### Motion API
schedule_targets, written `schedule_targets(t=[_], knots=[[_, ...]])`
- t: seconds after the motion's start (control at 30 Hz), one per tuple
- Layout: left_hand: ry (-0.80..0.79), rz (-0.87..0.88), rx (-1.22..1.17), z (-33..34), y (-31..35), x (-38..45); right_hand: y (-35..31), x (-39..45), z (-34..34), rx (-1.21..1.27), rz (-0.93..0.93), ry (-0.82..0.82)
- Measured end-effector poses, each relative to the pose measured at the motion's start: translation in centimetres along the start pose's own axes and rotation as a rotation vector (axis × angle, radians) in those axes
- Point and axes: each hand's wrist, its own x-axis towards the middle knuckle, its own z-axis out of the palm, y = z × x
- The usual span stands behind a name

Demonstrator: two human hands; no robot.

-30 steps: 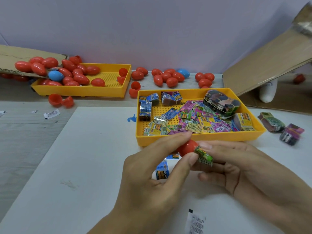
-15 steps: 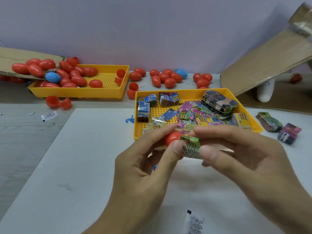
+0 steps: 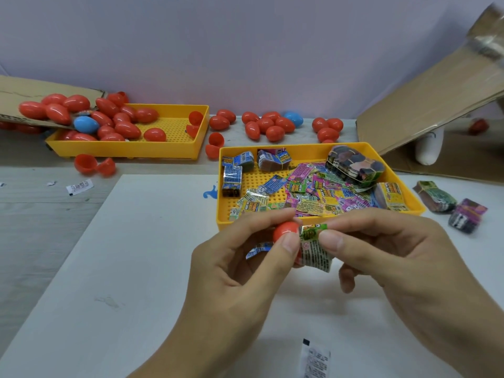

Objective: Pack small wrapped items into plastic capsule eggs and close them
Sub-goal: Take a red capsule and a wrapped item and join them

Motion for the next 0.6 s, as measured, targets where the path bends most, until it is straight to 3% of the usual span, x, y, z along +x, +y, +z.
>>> schedule_targets(t=[0.23,0.43,0.6], knots=[[-0.041,0.043,0.003,-0.1,-0.1,0.2,0.0,0.0,-0.3,-0.024,0.024,-0.039],[-0.013,0.105,0.027,-0.1,-0.4,0.1,-0.5,0.3,-0.4,0.126,0.373,-0.114],[-0.035,0.250,0.164,0.0,-0.1,0.1,-1.0,0.3,-0.4,0.200,0.551,-0.123]])
